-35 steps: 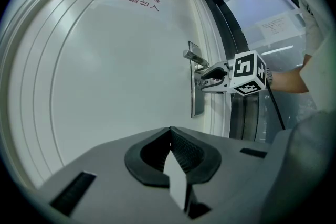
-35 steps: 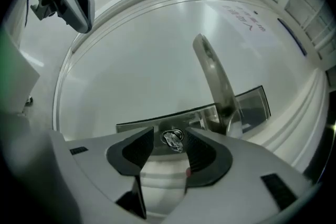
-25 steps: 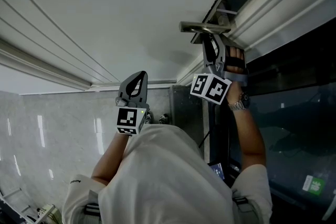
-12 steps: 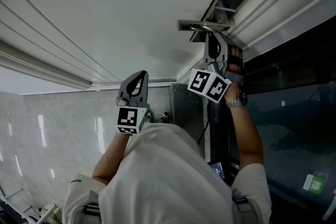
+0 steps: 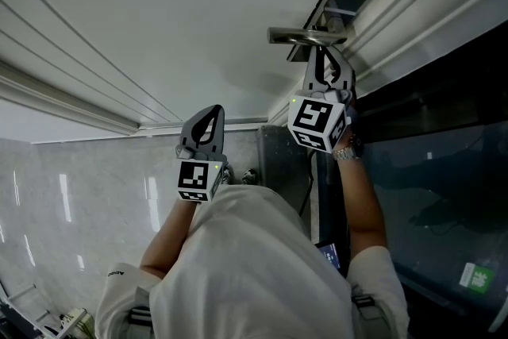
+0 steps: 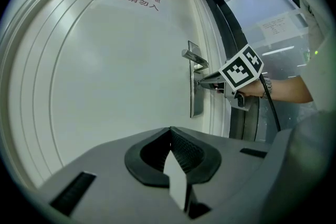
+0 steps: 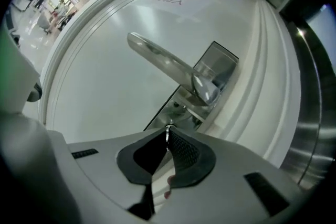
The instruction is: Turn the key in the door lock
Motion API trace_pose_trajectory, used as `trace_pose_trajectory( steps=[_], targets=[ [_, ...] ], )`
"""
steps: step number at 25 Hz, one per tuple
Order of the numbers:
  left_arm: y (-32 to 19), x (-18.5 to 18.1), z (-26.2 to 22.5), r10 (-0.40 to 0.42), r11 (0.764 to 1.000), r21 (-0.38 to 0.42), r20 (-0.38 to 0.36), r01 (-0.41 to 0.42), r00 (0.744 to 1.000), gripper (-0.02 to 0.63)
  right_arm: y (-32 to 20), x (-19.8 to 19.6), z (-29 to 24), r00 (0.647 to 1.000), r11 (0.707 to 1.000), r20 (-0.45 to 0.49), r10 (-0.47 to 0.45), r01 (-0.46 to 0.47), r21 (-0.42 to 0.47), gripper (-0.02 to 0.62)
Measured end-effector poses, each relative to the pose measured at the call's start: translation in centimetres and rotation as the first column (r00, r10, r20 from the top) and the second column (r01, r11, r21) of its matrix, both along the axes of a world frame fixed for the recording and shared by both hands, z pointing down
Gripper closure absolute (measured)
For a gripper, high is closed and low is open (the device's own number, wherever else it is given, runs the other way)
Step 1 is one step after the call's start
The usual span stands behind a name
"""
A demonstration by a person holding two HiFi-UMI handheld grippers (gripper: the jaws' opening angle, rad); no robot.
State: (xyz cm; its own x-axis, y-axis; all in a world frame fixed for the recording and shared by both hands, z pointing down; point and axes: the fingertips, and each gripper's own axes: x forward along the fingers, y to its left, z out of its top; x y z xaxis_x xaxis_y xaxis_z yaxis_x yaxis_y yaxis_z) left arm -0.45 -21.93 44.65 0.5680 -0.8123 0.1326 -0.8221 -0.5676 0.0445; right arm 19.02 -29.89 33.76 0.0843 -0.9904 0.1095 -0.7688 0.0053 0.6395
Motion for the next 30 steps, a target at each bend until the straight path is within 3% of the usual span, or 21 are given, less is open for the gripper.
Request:
trace_pose_trajectory(
  steps=[3, 6, 10, 12, 18, 21, 26, 30],
  targets=[
    [0.2, 0.1, 0.0, 0.001, 1.0, 0.0, -0.002, -0.001, 1.0, 0.598, -0.1, 0.1, -0.1, 0.991, 1.0, 0.131, 0.02, -0.022, 0.014, 0.581],
    [0.3, 0.1, 0.1, 0.001, 1.0, -0.001, -0.002, -0.001, 1.0, 0.598, -0.1, 0.5, -0.1, 0.942, 0.999, 0.334, 0.029, -0.032, 0.003, 0.581],
    [0.4, 0.2, 0.2, 0.003, 1.0, -0.003, -0.002, -0.003, 1.0, 0.598, -0.2, 0.8, -0.1, 0.9, 0.999, 0.434, 0.032, -0.041, 0.011, 0.583],
    [0.5, 0.3, 0.4, 0.004, 1.0, -0.006, -0.001, -0.004, 1.0, 0.598, -0.2, 0.9, 0.0, 0.86, 0.999, 0.51, 0.026, -0.034, 0.007, 0.583],
    [0.7, 0.7, 0.2, 0.016, 1.0, 0.002, -0.003, -0.016, 1.0, 0.598, -0.1, 1.4, 0.0, 0.64, 1.0, 0.768, -0.001, -0.011, 0.01, 0.581],
    [0.6, 0.6, 0.3, 0.016, 1.0, 0.002, 0.0, -0.016, 1.0, 0.598, -0.2, 1.4, 0.2, 0.549, 1.0, 0.835, -0.014, 0.014, 0.007, 0.581],
    [1.0, 1.0, 0.3, 0.032, 0.999, 0.002, 0.003, -0.032, 0.999, 0.598, -0.1, 1.8, 0.4, 0.343, 0.999, 0.939, -0.016, 0.046, 0.0, 0.581],
    [1.0, 0.9, 0.3, 0.033, 0.999, 0.0, 0.003, -0.033, 0.999, 0.598, -0.1, 1.9, 0.5, 0.202, 0.999, 0.979, -0.02, 0.047, 0.011, 0.58]
  ],
)
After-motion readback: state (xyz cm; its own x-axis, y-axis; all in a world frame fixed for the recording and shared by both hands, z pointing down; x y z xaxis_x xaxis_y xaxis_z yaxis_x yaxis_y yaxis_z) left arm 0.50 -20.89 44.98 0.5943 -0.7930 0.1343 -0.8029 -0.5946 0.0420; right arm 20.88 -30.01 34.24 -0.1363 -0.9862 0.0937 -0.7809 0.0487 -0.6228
